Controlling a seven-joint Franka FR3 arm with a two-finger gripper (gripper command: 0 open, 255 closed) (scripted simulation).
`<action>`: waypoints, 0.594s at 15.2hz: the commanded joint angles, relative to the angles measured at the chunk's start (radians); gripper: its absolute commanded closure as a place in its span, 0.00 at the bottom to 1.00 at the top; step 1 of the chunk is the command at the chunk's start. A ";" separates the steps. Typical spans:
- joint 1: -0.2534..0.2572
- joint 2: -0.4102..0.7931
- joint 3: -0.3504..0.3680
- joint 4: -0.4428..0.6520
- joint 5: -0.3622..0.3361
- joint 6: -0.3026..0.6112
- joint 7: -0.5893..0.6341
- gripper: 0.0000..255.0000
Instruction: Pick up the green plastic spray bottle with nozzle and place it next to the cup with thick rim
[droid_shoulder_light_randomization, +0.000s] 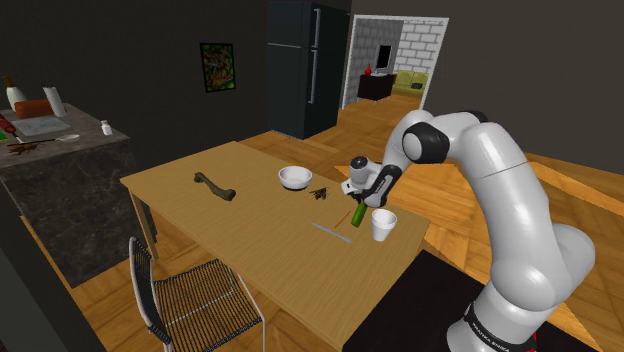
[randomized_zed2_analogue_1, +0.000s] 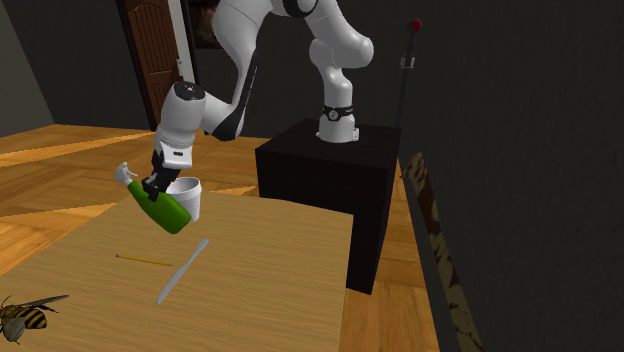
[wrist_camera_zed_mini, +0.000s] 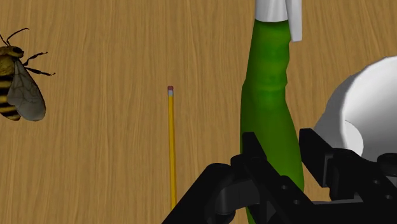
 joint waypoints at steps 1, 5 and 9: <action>0.005 0.025 -0.007 0.011 -0.005 0.013 0.015 1.00; 0.011 0.090 -0.019 0.048 -0.011 0.039 0.044 1.00; 0.012 0.090 -0.019 0.047 -0.010 0.039 0.043 1.00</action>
